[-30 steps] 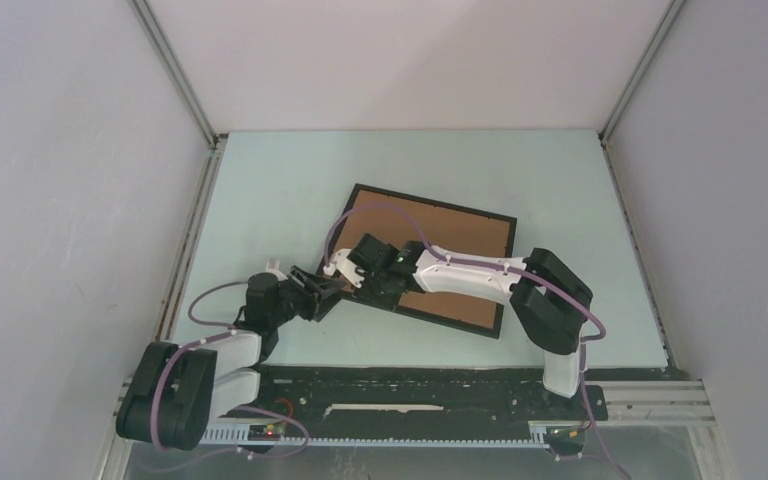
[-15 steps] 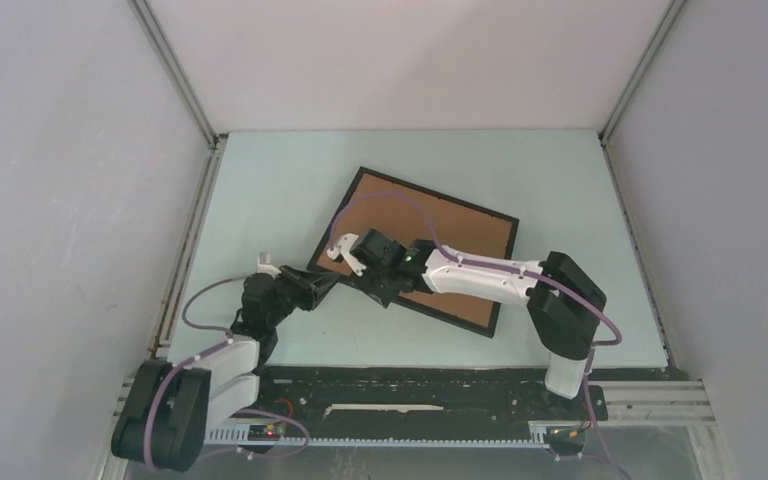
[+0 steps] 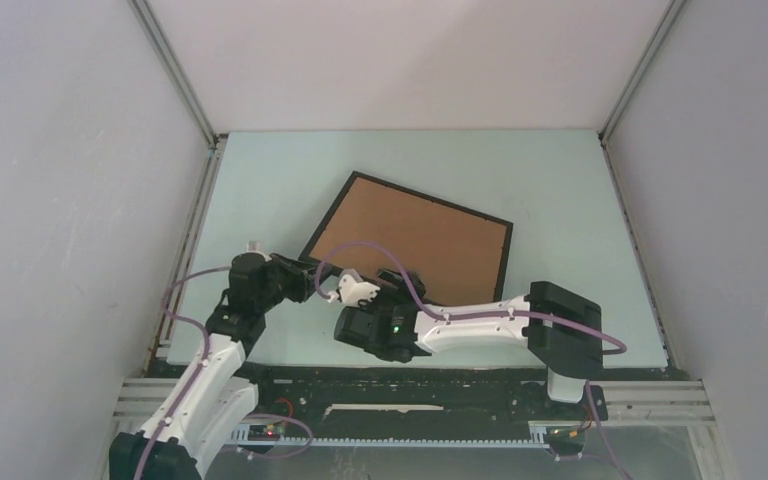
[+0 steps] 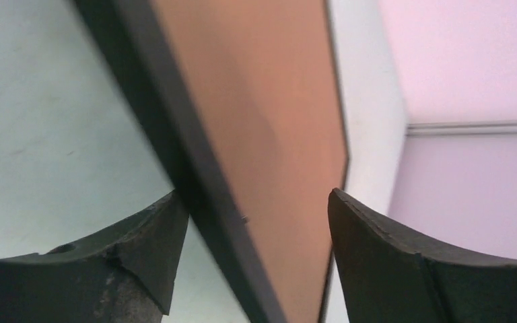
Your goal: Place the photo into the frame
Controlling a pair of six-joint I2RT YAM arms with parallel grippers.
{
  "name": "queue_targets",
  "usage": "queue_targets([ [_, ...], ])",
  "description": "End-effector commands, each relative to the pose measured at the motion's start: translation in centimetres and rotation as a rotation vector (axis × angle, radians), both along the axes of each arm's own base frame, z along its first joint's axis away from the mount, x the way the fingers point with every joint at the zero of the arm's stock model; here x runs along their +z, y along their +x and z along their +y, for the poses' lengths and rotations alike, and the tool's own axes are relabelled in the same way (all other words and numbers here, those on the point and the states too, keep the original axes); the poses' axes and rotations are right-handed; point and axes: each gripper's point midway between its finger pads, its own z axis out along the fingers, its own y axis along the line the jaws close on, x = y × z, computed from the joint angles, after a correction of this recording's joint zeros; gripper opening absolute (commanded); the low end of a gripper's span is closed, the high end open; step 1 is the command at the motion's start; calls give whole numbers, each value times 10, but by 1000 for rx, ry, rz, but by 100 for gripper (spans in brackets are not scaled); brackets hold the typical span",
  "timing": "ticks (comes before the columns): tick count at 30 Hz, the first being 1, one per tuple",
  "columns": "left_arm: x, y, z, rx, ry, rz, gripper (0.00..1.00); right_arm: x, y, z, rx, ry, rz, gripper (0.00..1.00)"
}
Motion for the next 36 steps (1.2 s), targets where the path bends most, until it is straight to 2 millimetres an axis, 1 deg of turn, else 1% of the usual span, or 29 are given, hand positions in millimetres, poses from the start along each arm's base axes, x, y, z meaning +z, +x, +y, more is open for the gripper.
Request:
queue_targets([
  [1,35,2,1,-7,20,-20,0,48,13,-10,-105,23,-243,77],
  [4,45,2,-1,-16,6,-36,0,56,15,-12,-116,30,-235,58],
  [5,50,2,-1,-19,4,-50,0,57,18,-12,-118,40,-228,49],
  [6,59,4,0,-19,14,-80,4,60,20,-13,-122,47,-230,34],
  [7,69,5,4,-11,49,-120,20,65,23,-13,-124,61,-231,15],
  [8,83,8,10,-5,106,-168,46,72,25,-13,-127,76,-234,2],
  [9,98,9,19,1,199,-210,71,82,28,-12,-125,95,-239,0],
  [10,111,8,32,19,305,-229,93,93,30,-9,-111,113,-228,0],
  [11,120,3,46,31,422,-215,99,106,33,-6,-103,147,-220,0],
  [12,132,-1,61,57,520,-216,100,121,37,-7,-97,176,-212,0],
  [14,163,-9,88,128,676,-254,100,148,46,-10,-93,272,-144,0],
  [16,187,-20,110,192,782,-297,100,174,63,-20,-87,413,-11,0],
  [17,196,-25,119,227,818,-316,100,183,67,-22,-72,506,96,0],
  [19,210,-34,127,267,850,-381,100,212,80,-34,-61,710,238,0],
  [21,216,-40,127,278,849,-436,100,235,94,-53,-65,882,324,0],
  [23,216,-42,124,275,836,-466,100,258,107,-75,-80,1041,388,0],
  [25,209,-39,118,245,826,-467,100,275,127,-107,-137,1172,396,0],
  [28,193,-32,109,183,813,-435,100,285,155,-164,-263,1342,410,0],
  [29,188,-29,106,164,808,-425,100,288,160,-179,-287,1395,409,0],
  [31,180,-25,100,135,792,-415,100,289,172,-218,-381,1483,381,0],
  [32,178,-24,97,124,784,-419,100,288,175,-235,-427,1522,368,0],
  [33,176,-23,95,117,778,-420,100,287,177,-257,-472,1581,353,0],
  [35,174,-23,94,116,773,-425,100,285,175,-275,-488,1699,341,0],
  [36,173,-22,94,117,772,-427,100,278,172,-284,-520,1737,321,0],
])
